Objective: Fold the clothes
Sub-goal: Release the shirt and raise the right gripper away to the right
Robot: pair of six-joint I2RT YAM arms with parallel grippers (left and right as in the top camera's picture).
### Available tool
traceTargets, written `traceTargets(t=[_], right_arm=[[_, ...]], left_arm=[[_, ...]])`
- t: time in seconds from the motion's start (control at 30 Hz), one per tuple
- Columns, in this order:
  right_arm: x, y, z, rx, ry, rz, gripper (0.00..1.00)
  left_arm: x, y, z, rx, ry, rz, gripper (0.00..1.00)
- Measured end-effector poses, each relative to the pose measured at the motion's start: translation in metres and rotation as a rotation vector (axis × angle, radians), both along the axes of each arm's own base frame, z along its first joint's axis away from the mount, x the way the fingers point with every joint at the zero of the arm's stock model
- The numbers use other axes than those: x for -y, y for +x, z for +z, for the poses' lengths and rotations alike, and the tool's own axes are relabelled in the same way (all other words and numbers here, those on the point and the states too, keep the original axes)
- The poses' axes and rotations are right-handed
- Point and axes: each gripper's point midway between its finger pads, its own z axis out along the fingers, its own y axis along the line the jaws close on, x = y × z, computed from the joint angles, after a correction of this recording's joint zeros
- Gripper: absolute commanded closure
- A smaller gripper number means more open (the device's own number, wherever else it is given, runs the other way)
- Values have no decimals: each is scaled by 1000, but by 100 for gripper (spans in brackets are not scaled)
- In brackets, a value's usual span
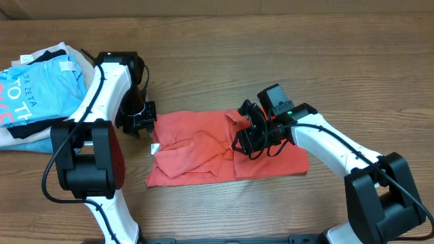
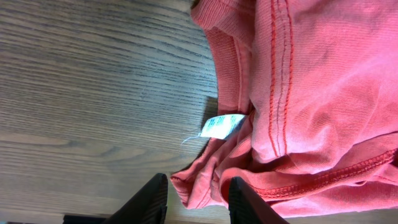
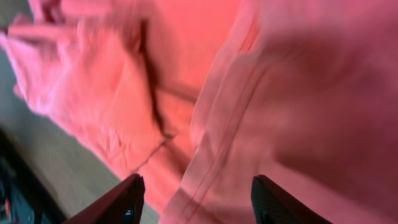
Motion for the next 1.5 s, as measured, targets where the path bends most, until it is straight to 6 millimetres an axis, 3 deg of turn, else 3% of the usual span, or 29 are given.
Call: traceTargets(t=[0.17, 0.37, 0.5, 0.73, 1.0, 1.33, 1.43, 1.5], right_arm=[[-5, 22, 9, 72, 20, -37, 41], [-1, 27, 8, 84, -6, -65, 40], [24, 31, 7, 44, -111, -143, 37], [84, 65, 41, 50, -242, -322, 36], [121, 65, 40, 1, -296, -412, 35], [134, 66, 40, -8, -306, -445, 34], [134, 66, 40, -9, -307, -446, 34], [134, 66, 40, -9, -308, -445, 34]], left_arm=[[0, 0, 0, 0, 0, 0, 62], [3, -3, 1, -10, -22, -17, 47], [7, -5, 2, -18, -55, -34, 38], [15, -2, 2, -2, -119, -92, 34], [18, -10, -14, -11, -153, -125, 34], [37, -25, -57, 15, -276, -159, 37], [44, -25, -58, 52, -297, -174, 45], [48, -26, -58, 66, -310, -187, 58]])
